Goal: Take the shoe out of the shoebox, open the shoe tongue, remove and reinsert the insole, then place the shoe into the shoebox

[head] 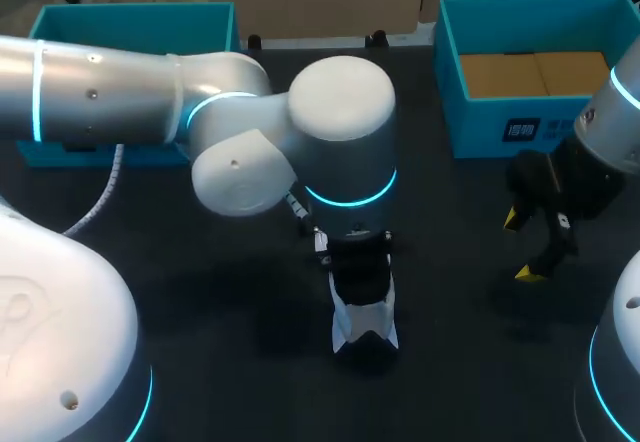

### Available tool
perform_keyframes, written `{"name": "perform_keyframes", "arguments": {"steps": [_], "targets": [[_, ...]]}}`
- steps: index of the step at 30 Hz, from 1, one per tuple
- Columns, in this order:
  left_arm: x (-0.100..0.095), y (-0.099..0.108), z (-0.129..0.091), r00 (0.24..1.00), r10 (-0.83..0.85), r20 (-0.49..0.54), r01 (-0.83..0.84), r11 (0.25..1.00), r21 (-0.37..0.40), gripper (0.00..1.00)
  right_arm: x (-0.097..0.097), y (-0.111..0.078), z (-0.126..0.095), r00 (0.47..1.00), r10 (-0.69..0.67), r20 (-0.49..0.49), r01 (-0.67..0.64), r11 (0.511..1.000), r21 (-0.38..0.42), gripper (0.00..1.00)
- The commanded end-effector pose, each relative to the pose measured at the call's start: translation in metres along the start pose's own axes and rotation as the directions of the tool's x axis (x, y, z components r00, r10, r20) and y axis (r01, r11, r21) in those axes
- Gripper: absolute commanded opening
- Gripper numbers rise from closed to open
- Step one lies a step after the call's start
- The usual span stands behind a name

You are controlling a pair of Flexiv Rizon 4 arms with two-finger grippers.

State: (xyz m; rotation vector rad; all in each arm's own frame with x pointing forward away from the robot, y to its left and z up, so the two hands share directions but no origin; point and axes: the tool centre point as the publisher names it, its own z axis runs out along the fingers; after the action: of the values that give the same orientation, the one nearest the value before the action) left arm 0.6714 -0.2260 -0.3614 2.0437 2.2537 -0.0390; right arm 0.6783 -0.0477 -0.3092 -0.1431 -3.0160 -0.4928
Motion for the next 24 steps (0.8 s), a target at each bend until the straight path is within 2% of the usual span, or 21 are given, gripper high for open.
{"name": "perform_keyframes", "arguments": {"steps": [1, 3, 10, 24], "targets": [[-0.005, 0.0, 0.003, 1.0, -0.002, -0.026, 0.001, 1.0, -0.009, 0.67, 0.001, 0.0, 0.001, 1.0, -0.001, 0.002, 0.001, 1.0, 0.0, 1.0], [-0.003, 0.002, 0.003, 1.0, -0.005, -0.03, 0.005, 1.0, -0.011, 0.79, 0.001, 0.0, 0.001, 1.0, -0.001, 0.002, 0.001, 1.0, 0.0, 1.0], [0.004, 0.009, 0.003, 0.999, -0.032, -0.041, 0.031, 0.999, -0.023, 0.98, 0.001, 0.0, 0.001, 1.0, -0.001, 0.002, 0.001, 1.0, 0.0, 1.0], [0.003, 0.015, -0.001, 0.998, -0.067, -0.021, 0.067, 0.998, -0.011, 1.0, 0.001, 0.0, 0.001, 1.0, -0.001, 0.002, 0.001, 1.0, 0.0, 1.0]]}}
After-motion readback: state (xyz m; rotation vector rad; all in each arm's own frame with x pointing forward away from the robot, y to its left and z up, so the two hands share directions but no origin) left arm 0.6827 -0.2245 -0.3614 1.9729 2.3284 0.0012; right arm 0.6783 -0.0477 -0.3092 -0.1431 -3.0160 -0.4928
